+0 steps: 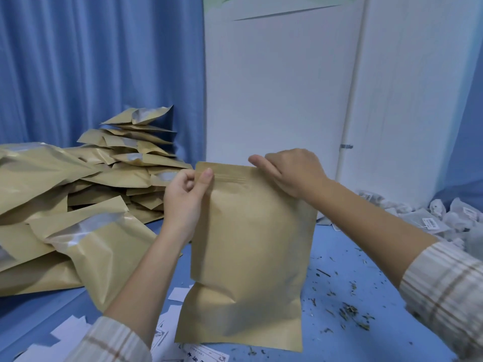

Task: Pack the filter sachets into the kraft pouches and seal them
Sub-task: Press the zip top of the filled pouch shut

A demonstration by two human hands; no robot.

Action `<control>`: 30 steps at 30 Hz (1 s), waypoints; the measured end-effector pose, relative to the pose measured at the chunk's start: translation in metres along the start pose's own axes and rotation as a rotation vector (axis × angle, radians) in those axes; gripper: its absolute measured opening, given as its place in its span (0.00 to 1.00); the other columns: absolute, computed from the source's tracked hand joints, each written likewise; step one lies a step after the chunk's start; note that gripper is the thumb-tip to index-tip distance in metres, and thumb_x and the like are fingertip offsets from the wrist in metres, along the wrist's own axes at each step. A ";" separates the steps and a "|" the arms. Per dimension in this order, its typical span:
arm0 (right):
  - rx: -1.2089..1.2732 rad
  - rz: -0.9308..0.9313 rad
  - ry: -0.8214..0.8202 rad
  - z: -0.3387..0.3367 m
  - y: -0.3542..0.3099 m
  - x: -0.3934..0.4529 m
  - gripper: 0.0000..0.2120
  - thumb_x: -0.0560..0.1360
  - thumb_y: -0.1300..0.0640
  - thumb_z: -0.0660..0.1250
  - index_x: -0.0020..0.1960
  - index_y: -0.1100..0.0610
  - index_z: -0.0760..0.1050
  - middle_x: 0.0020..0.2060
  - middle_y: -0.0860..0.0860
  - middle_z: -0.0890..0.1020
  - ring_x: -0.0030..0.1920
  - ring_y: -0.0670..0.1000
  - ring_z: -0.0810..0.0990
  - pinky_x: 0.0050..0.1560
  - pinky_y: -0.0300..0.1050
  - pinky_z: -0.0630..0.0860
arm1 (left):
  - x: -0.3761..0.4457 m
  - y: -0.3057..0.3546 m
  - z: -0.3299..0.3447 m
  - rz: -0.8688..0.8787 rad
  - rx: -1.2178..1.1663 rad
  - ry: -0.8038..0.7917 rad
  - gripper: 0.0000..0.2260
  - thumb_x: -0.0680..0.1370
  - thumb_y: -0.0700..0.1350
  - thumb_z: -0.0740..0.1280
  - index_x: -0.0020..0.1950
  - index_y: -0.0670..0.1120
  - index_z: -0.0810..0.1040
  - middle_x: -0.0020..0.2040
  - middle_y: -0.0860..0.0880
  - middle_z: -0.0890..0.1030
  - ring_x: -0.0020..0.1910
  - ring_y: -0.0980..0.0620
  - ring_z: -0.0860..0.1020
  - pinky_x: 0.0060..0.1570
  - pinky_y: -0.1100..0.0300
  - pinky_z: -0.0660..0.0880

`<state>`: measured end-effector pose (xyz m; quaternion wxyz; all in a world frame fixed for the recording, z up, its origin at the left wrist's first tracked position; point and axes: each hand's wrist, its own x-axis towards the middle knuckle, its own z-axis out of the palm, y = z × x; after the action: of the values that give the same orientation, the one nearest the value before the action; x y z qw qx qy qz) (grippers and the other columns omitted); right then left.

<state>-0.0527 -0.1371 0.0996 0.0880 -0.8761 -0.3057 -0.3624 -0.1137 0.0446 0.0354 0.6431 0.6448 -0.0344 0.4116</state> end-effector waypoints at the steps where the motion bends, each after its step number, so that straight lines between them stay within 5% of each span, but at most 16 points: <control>1: 0.022 0.006 -0.016 0.001 -0.011 0.003 0.26 0.78 0.37 0.47 0.33 0.52 0.69 0.28 0.48 0.72 0.38 0.55 0.73 0.37 0.45 0.62 | -0.003 0.000 0.005 0.003 -0.006 -0.022 0.11 0.77 0.49 0.67 0.37 0.47 0.70 0.23 0.58 0.67 0.24 0.61 0.64 0.26 0.70 0.62; 3: -0.186 -0.122 0.068 0.012 -0.038 0.006 0.18 0.80 0.42 0.53 0.49 0.50 0.78 0.33 0.51 0.79 0.36 0.56 0.76 0.32 0.42 0.62 | -0.007 0.000 0.015 0.010 -0.019 -0.033 0.11 0.78 0.48 0.67 0.37 0.48 0.69 0.27 0.56 0.68 0.28 0.59 0.65 0.30 0.64 0.63; 4: -0.341 -0.134 0.179 0.016 -0.050 0.005 0.15 0.78 0.44 0.59 0.48 0.51 0.81 0.30 0.52 0.79 0.30 0.55 0.76 0.28 0.38 0.60 | -0.007 0.000 0.018 0.015 -0.013 -0.034 0.12 0.78 0.48 0.66 0.37 0.48 0.68 0.28 0.54 0.68 0.29 0.57 0.65 0.31 0.61 0.62; 6: -0.355 0.027 0.399 0.018 -0.064 0.006 0.19 0.68 0.43 0.69 0.26 0.55 0.78 0.17 0.50 0.73 0.18 0.53 0.71 0.24 0.34 0.55 | -0.007 0.001 0.019 0.020 0.008 -0.049 0.14 0.79 0.49 0.65 0.36 0.47 0.66 0.30 0.51 0.66 0.31 0.54 0.63 0.31 0.59 0.60; 8: -0.289 0.049 0.533 0.020 -0.065 0.011 0.24 0.65 0.43 0.71 0.18 0.55 0.71 0.13 0.50 0.69 0.15 0.52 0.69 0.23 0.33 0.54 | -0.007 0.002 0.018 0.016 0.029 -0.064 0.15 0.79 0.49 0.65 0.34 0.47 0.67 0.29 0.51 0.66 0.30 0.55 0.63 0.30 0.61 0.60; 11: -0.268 -0.016 0.435 0.019 -0.053 0.009 0.24 0.70 0.42 0.67 0.22 0.56 0.74 0.16 0.51 0.73 0.19 0.54 0.73 0.26 0.34 0.57 | -0.004 0.002 0.010 0.033 0.024 -0.011 0.16 0.78 0.48 0.67 0.31 0.52 0.69 0.26 0.54 0.69 0.27 0.58 0.65 0.28 0.64 0.62; 14: -0.455 0.030 0.318 0.016 -0.035 0.002 0.28 0.79 0.44 0.51 0.30 0.56 0.77 0.19 0.50 0.68 0.24 0.55 0.70 0.26 0.38 0.56 | -0.001 -0.001 0.003 0.046 0.018 0.026 0.14 0.77 0.48 0.68 0.34 0.49 0.68 0.25 0.55 0.70 0.27 0.58 0.65 0.28 0.64 0.62; 17: -0.151 0.052 0.171 0.018 -0.015 0.003 0.27 0.81 0.43 0.49 0.29 0.56 0.64 0.25 0.53 0.70 0.33 0.57 0.73 0.32 0.44 0.60 | -0.001 0.000 0.005 0.058 0.013 0.036 0.15 0.76 0.47 0.68 0.34 0.49 0.67 0.21 0.58 0.68 0.23 0.61 0.64 0.26 0.68 0.61; 19: -0.110 0.086 0.217 0.012 -0.003 0.001 0.28 0.81 0.43 0.50 0.27 0.57 0.58 0.25 0.55 0.71 0.33 0.57 0.75 0.34 0.44 0.63 | 0.003 0.000 0.001 0.096 -0.008 0.083 0.16 0.77 0.45 0.69 0.33 0.49 0.65 0.20 0.58 0.66 0.22 0.61 0.63 0.24 0.71 0.59; 22: -0.161 0.143 0.214 0.011 0.012 -0.004 0.29 0.81 0.44 0.49 0.25 0.57 0.55 0.23 0.53 0.66 0.32 0.58 0.74 0.33 0.43 0.62 | 0.005 0.000 -0.003 0.106 0.010 0.054 0.18 0.77 0.45 0.69 0.33 0.50 0.63 0.20 0.58 0.61 0.22 0.60 0.58 0.24 0.70 0.57; 25: -0.063 0.188 0.258 0.016 0.024 -0.007 0.29 0.79 0.41 0.51 0.25 0.56 0.55 0.21 0.51 0.63 0.28 0.54 0.68 0.31 0.44 0.61 | 0.004 -0.004 -0.007 0.097 -0.021 0.069 0.14 0.77 0.47 0.68 0.35 0.47 0.67 0.25 0.55 0.67 0.26 0.60 0.63 0.27 0.69 0.61; 27: 0.217 0.289 0.267 0.021 0.036 -0.012 0.25 0.77 0.38 0.54 0.28 0.53 0.62 0.23 0.47 0.68 0.29 0.49 0.70 0.31 0.41 0.65 | 0.006 -0.005 -0.018 0.068 -0.053 0.081 0.12 0.77 0.48 0.67 0.43 0.41 0.71 0.31 0.48 0.74 0.31 0.54 0.69 0.31 0.65 0.66; 29: 0.694 0.412 0.224 0.028 0.043 -0.024 0.14 0.73 0.37 0.62 0.42 0.48 0.72 0.32 0.40 0.76 0.35 0.37 0.77 0.33 0.27 0.69 | 0.006 -0.009 -0.030 0.012 -0.126 0.018 0.12 0.75 0.50 0.68 0.48 0.43 0.74 0.34 0.50 0.81 0.33 0.54 0.76 0.32 0.65 0.72; 30: 0.920 0.457 0.136 0.033 0.043 -0.032 0.16 0.70 0.37 0.65 0.50 0.48 0.73 0.39 0.39 0.79 0.38 0.33 0.78 0.35 0.25 0.72 | 0.003 -0.012 -0.035 -0.018 -0.154 -0.032 0.12 0.72 0.51 0.69 0.50 0.46 0.75 0.36 0.53 0.83 0.34 0.57 0.79 0.33 0.67 0.74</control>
<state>-0.0254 -0.1747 0.0567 0.5607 -0.7656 -0.2277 -0.2184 -0.1220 0.0776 0.0219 0.6938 0.6004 -0.0702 0.3915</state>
